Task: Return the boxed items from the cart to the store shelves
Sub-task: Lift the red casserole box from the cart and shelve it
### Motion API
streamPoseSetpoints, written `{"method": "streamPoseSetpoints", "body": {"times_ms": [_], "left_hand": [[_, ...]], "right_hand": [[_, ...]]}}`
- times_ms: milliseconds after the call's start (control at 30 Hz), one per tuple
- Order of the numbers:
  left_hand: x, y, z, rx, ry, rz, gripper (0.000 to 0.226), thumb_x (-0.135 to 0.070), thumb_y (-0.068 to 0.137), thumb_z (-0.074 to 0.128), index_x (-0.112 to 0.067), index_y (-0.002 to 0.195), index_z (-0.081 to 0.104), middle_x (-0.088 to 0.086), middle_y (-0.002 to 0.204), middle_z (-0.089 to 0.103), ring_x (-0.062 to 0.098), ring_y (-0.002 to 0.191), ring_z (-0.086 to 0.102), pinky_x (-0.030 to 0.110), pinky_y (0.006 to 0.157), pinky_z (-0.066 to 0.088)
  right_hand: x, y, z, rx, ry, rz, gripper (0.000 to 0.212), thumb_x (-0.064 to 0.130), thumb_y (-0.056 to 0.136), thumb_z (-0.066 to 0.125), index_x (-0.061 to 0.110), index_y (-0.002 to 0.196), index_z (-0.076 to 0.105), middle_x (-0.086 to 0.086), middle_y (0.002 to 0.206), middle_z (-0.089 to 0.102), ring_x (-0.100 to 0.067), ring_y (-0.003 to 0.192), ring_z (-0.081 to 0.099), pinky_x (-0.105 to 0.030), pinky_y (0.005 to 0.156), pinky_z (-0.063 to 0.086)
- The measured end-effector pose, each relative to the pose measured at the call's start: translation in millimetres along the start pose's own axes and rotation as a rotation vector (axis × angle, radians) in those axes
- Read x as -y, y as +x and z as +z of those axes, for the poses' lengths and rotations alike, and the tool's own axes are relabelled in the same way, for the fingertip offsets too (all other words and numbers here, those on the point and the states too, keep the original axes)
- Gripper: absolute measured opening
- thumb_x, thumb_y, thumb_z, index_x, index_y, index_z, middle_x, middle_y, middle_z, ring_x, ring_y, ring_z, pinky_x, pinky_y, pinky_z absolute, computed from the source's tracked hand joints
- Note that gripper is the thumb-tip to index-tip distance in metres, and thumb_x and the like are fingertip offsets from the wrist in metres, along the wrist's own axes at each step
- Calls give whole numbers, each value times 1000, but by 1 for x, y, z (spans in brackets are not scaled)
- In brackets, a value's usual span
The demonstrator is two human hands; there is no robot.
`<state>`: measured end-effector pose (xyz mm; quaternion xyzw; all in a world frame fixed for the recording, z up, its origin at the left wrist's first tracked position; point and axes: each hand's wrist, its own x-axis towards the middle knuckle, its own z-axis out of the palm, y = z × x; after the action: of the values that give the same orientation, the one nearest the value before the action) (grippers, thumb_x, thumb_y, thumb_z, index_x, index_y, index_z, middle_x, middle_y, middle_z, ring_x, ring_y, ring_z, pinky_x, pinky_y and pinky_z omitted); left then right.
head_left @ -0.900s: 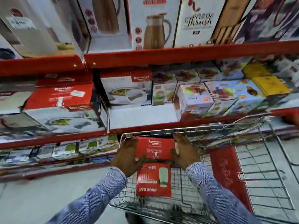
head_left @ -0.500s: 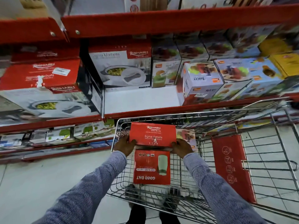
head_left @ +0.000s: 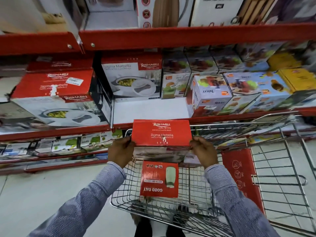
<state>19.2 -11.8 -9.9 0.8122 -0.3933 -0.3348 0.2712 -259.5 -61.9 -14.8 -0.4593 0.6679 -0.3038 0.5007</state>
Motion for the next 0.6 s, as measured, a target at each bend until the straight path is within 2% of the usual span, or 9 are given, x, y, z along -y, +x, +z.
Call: {"method": "streamPoseSetpoints", "body": {"times_ms": [67, 133, 200, 300, 400, 467, 600], "left_hand": [[-17, -9, -20, -82, -54, 39, 17, -31, 88, 63, -23, 93, 77, 1, 70, 76, 21, 65, 71, 29, 67, 56], [-35, -18, -41, -179, -93, 120, 19, -35, 84, 65, -22, 87, 78, 3, 63, 75, 22, 58, 70, 26, 61, 54], [-54, -30, -63, -281, -112, 206, 34, -43, 80, 61, -20, 96, 79, 5, 67, 76, 21, 61, 68, 25, 63, 52], [-76, -40, -85, -387, -137, 283, 44, -46, 79, 57, -16, 104, 78, 6, 73, 78, 16, 64, 67, 21, 65, 47], [-92, -46, -106, -505, -135, 350, 45, -45, 80, 56, -14, 104, 78, 10, 80, 80, 13, 65, 64, 22, 67, 45], [-100, -45, -118, -530, -167, 350, 45, -45, 79, 55, -15, 105, 78, 9, 82, 80, 13, 65, 63, 22, 66, 45], [-105, -35, -131, -538, -182, 367, 38, -38, 86, 61, -14, 111, 75, 9, 88, 80, 11, 66, 62, 22, 67, 46]], "right_hand": [[25, -8, -6, 9, 29, -45, 11, 23, 88, 61, 23, 86, 72, 0, 75, 72, -23, 67, 62, -37, 68, 49], [52, -16, -11, -20, 44, -104, 12, 28, 86, 62, 26, 81, 72, -6, 76, 74, -26, 66, 64, -36, 64, 51], [81, -26, -16, -70, 45, -180, 13, 27, 85, 63, 27, 77, 72, -4, 77, 75, -21, 68, 67, -29, 63, 55], [113, -33, -18, -70, 51, -249, 12, 24, 86, 64, 18, 82, 73, -1, 81, 76, -18, 73, 68, -31, 71, 54], [141, -39, -16, -69, 62, -320, 13, 26, 87, 63, 18, 80, 72, 5, 75, 74, -12, 66, 66, -21, 61, 50], [159, -40, -13, -65, 50, -359, 12, 28, 88, 63, 21, 83, 72, 7, 79, 75, -7, 69, 68, -16, 59, 50], [182, -32, -1, -30, 30, -413, 12, 32, 88, 63, 25, 83, 70, -2, 85, 76, -25, 81, 71, -45, 77, 60]]}}
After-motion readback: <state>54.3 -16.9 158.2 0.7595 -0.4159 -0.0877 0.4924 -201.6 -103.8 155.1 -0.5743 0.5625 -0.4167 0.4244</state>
